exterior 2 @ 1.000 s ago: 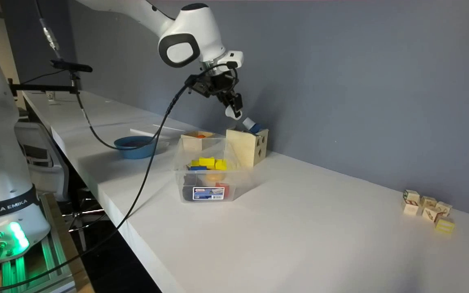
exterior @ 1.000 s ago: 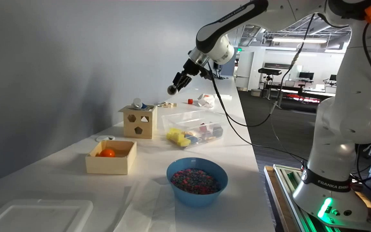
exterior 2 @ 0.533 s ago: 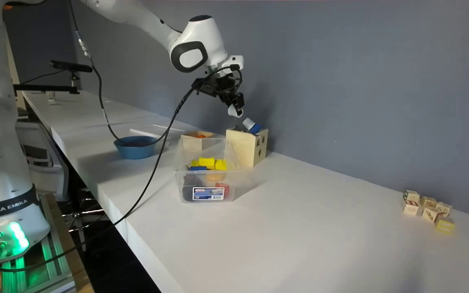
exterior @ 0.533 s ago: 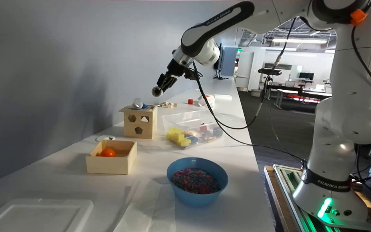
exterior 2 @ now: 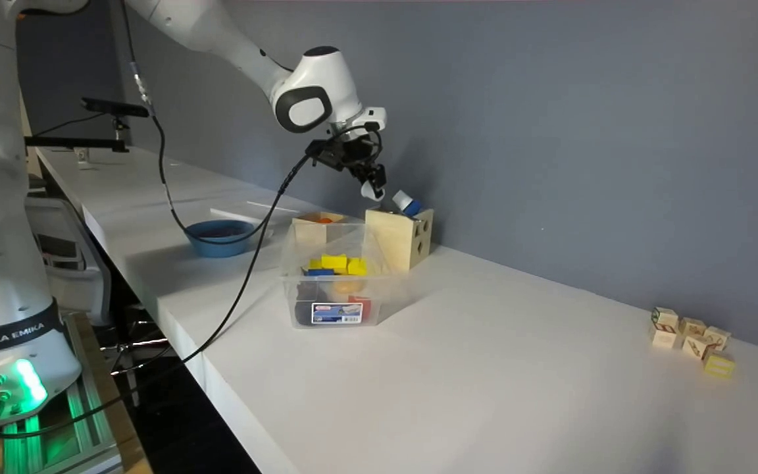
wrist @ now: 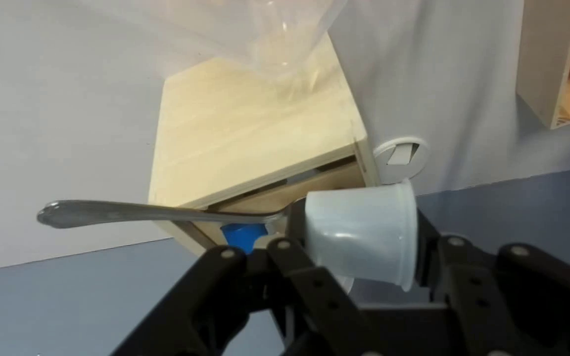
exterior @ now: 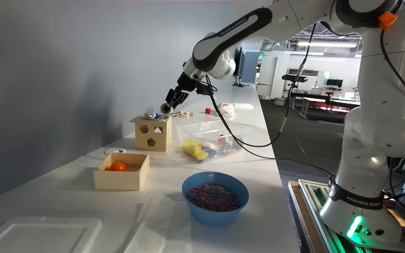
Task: Pick up the white caps from the bowl and place them in the box
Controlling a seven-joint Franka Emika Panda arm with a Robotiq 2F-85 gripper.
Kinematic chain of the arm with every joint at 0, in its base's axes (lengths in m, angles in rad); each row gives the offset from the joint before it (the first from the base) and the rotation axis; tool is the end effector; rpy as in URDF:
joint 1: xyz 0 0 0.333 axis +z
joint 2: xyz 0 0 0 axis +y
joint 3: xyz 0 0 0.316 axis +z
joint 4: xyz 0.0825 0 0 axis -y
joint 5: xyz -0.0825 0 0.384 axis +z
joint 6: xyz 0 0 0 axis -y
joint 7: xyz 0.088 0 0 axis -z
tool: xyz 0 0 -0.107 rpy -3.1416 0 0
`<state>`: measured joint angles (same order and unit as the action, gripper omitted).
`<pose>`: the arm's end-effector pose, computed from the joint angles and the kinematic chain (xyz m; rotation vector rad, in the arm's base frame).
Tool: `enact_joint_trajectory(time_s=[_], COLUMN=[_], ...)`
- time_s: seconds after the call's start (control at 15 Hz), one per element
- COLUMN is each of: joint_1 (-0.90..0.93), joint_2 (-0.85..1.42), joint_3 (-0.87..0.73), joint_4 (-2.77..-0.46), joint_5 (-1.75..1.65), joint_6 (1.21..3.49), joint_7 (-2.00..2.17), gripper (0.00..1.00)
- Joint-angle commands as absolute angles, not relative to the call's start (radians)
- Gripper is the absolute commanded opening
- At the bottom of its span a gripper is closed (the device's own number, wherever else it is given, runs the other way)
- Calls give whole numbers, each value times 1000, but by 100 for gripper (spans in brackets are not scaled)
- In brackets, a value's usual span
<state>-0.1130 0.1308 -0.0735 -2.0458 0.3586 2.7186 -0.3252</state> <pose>0.6021 -0.1252 0.4369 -2.9297 0.2129 -0.8686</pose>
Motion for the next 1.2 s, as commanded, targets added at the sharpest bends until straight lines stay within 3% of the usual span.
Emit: enact_joint_trajectory(time_s=[0.0,0.47,0.53,0.87,1.13], joint_1=[-108,-81,-79,-46,-37], joint_2=[176,217,222,186,78], joint_3=[-48,-85,-93,-144,-160], joint_4=[-2056,-2082,-2082,-2106,-2174], joint_5=[339,211,188,113,85], joint_6=[2855,2975,2983,2978,2989], joint_7=[-246,-73,-45,49,45], gripper=[24,24,70,99,100])
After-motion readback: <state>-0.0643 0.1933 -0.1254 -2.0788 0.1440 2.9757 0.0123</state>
